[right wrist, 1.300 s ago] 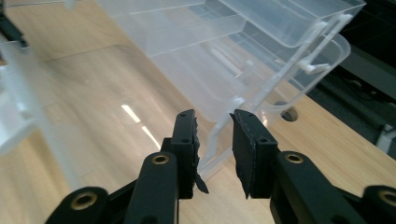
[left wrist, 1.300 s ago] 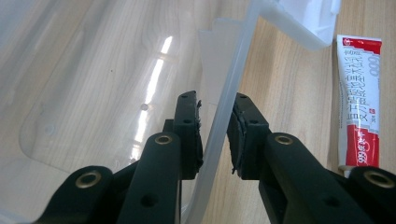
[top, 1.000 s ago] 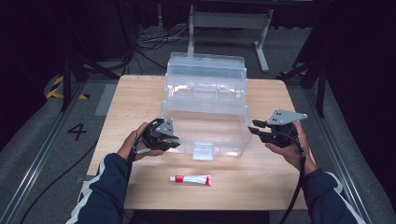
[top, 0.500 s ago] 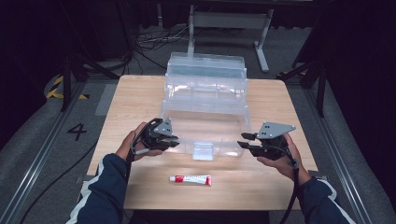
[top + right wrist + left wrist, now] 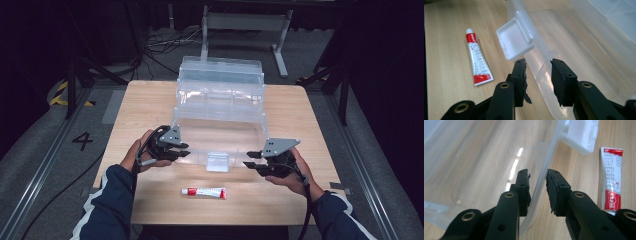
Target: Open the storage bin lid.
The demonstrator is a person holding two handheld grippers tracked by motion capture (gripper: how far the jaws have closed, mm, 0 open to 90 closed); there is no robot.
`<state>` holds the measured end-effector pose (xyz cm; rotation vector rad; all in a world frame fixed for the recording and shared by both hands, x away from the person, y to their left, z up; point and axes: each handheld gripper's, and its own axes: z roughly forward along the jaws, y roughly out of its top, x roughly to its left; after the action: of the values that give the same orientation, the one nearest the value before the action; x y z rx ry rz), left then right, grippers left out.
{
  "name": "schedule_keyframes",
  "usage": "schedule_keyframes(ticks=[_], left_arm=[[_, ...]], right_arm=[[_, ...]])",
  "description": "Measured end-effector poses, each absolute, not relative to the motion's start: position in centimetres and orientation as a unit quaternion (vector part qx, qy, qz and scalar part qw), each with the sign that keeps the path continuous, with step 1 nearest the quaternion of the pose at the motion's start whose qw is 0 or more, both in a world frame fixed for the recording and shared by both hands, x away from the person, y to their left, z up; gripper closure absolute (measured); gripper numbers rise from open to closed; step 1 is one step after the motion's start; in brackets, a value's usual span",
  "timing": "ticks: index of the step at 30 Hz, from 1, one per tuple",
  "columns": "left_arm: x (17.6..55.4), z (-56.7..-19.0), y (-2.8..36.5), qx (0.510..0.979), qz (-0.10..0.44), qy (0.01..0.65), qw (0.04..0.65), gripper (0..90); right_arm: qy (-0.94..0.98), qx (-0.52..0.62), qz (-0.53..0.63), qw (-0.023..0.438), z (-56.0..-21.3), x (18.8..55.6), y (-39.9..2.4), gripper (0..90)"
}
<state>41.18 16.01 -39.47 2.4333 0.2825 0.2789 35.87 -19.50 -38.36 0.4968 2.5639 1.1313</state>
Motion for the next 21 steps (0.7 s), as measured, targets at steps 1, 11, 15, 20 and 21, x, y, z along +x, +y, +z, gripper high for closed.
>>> schedule_keyframes(ticks=[1, 11, 15, 20, 21], left_arm=[[41.1, -39.3, 16.2, 0.929, 0.106, 0.108, 0.338, 72.8], [40.0, -38.4, 17.6, 0.921, 0.125, 0.116, 0.351, 71.5], [39.3, -38.3, 18.3, 0.918, 0.141, 0.126, 0.349, 68.9], [38.5, -38.3, 19.3, 0.910, 0.165, 0.143, 0.352, 64.4], [38.3, -38.3, 19.4, 0.909, 0.167, 0.144, 0.353, 63.2]], right_arm=[[0.893, 0.168, 0.392, 0.146, -38.4, 35.9, -19.3, 64.8], [0.908, 0.146, 0.374, 0.120, -39.5, 35.8, -17.4, 64.1], [0.914, 0.136, 0.367, 0.108, -39.8, 35.8, -16.5, 63.6], [0.920, 0.125, 0.358, 0.099, -40.2, 35.7, -15.6, 62.8], [0.921, 0.119, 0.358, 0.096, -40.2, 35.7, -15.4, 62.7]])
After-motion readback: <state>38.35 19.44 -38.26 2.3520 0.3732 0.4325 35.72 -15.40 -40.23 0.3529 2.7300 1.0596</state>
